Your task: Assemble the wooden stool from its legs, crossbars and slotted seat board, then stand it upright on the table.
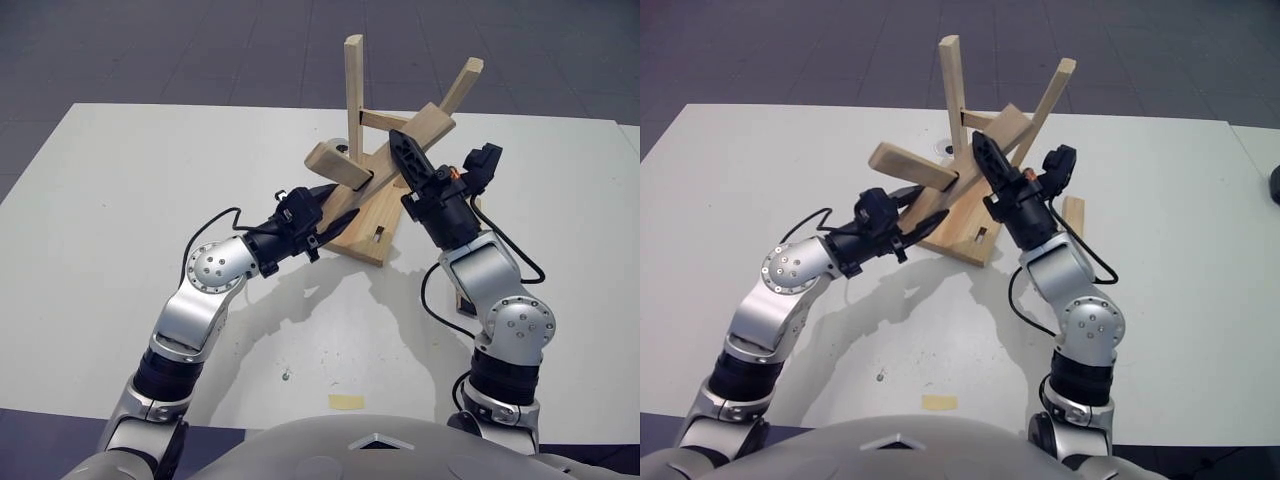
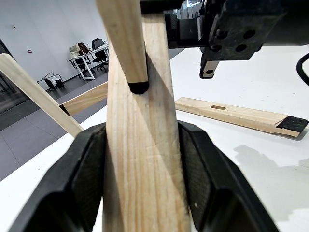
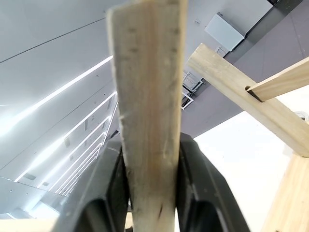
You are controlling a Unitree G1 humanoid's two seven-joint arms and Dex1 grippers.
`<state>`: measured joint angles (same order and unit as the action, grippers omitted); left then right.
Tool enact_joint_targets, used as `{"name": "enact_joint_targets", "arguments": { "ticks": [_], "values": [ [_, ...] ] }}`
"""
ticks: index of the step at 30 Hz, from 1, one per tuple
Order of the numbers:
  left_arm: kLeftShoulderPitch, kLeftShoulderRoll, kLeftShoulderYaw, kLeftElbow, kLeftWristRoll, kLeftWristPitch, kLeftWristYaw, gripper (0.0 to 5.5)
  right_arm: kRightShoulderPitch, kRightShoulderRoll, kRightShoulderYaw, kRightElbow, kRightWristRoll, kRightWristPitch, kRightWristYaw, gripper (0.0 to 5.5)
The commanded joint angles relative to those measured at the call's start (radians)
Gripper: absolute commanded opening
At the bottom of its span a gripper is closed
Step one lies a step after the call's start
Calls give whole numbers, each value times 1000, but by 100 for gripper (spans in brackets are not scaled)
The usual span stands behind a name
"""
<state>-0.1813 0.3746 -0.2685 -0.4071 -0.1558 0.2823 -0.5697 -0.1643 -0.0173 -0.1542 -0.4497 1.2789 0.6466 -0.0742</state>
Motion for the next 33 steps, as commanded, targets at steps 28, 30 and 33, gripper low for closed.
{"name": "enact_joint_targets", "arguments": {
  "ticks": [28,30,33],
  "values": [
    [40,-2,118,68,58,-2,93,540,183,51,-150,-25,-292,-303,-153,101],
    [47,-12,110,60,59,1,97,540,188,57,-134,1,-334,-301,-166,101],
    [47,-16,106,62,68,1,105,540,208,60,-123,28,-435,-311,-214,101]
  ]
}}
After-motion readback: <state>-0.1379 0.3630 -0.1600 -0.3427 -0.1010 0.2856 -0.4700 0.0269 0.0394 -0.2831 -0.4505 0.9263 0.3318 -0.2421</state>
